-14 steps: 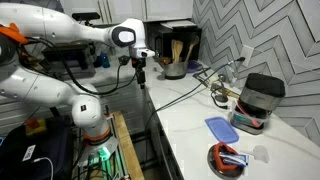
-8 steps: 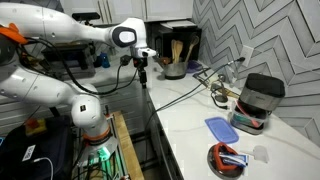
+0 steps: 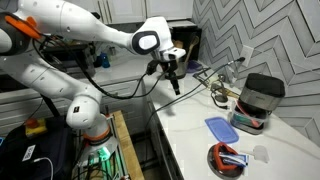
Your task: Put the silver ladle in the utensil holder
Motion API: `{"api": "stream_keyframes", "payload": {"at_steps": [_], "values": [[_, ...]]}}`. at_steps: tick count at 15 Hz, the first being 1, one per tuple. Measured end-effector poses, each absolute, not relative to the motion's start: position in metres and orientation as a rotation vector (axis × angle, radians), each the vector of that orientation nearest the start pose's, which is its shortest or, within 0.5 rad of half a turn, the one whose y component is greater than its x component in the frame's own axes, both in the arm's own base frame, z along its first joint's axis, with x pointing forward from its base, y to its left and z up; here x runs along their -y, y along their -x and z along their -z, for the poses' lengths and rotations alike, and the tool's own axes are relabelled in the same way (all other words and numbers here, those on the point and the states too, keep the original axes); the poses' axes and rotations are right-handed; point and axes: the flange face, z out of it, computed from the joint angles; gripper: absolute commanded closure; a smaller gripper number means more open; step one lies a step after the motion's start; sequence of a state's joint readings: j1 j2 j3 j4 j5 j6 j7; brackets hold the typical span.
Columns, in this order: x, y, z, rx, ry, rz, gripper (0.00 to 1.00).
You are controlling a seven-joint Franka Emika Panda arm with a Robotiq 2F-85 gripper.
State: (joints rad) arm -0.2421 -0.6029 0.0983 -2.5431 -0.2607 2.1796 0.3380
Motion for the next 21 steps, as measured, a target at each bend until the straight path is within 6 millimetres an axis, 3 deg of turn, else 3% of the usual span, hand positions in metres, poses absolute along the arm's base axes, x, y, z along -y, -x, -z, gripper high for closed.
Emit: {"api": "stream_keyframes", "payload": {"at_steps": [3,5,7,9,16,18,21], "values": [[0.084,-0.439,-0.500,-0.438,3.407,0.484,0.00],[0.083,-0.475,-0.504,-0.306,3.472,0.496,0.00],[0.079,-0.499,-0.505,-0.248,3.489,0.505,0.00],[0.079,-0.507,-0.503,-0.231,3.492,0.501,0.00],[0.077,-0.505,-0.505,-0.211,3.487,0.502,0.00],[0.071,-0.507,-0.503,-0.103,3.491,0.505,0.00],[0.067,-0.521,-0.494,0.192,3.493,0.509,0.00]]}}
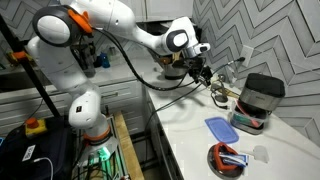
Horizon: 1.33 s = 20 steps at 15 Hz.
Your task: Put the silver ladle in the utensil holder
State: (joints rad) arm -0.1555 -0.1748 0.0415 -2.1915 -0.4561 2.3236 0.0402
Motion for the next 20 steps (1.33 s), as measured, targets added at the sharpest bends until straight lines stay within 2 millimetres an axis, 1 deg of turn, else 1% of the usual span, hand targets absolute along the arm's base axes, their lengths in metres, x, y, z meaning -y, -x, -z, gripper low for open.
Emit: {"api": "stream_keyframes", "payload": {"at_steps": [1,3,5,7,9,12,14,15,18,20], "values": [[0.070,-0.530,-0.489,0.289,3.493,0.490,0.00],[0.082,-0.556,-0.481,0.486,3.490,0.434,0.00],[0.096,-0.588,-0.473,0.684,3.477,0.386,0.00],[0.100,-0.623,-0.464,0.882,3.437,0.356,0.00],[0.090,-0.655,-0.451,1.074,3.372,0.331,0.00],[0.064,-0.694,-0.434,1.352,3.269,0.301,0.00],[0.055,-0.711,-0.430,1.421,3.246,0.321,0.00],[0.055,-0.716,-0.430,1.431,3.244,0.329,0.00],[0.057,-0.720,-0.431,1.439,3.246,0.338,0.00],[0.057,-0.721,-0.429,1.461,3.236,0.327,0.00]]}}
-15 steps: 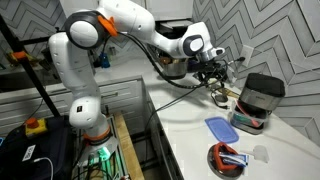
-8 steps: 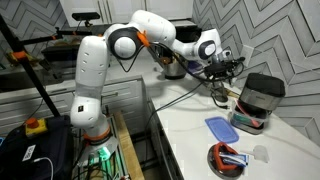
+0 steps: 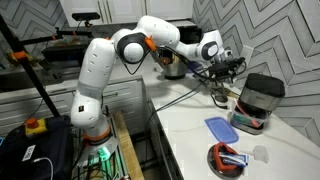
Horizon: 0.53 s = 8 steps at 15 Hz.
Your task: Put the silver ladle in the utensil holder
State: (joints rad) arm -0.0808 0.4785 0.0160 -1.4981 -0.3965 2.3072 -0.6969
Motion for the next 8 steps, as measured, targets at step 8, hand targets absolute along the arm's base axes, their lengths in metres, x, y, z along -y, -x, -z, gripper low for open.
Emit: {"api": "stream_keyframes", "payload": {"at_steps": [8], "values": [[0.055,-0.739,-0.376,1.477,3.193,0.255,0.32]]}}
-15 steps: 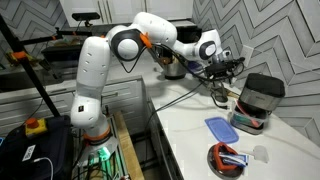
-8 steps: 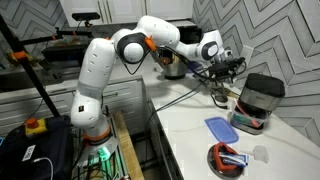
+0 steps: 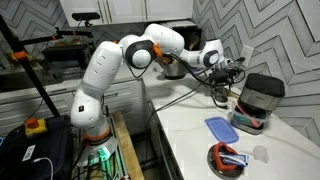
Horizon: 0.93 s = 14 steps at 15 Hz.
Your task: Put the silver ladle in the utensil holder
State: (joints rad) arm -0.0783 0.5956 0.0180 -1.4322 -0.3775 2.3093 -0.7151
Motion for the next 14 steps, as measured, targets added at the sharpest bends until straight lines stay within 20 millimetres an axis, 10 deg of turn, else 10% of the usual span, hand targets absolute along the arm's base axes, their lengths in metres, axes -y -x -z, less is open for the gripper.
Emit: {"api": "stream_keyframes", "payload": {"at_steps": [8,14], "values": [[0.053,-0.766,-0.358,1.393,3.181,0.325,0.96],[0.053,-0.770,-0.357,1.381,3.182,0.266,0.94]]}}
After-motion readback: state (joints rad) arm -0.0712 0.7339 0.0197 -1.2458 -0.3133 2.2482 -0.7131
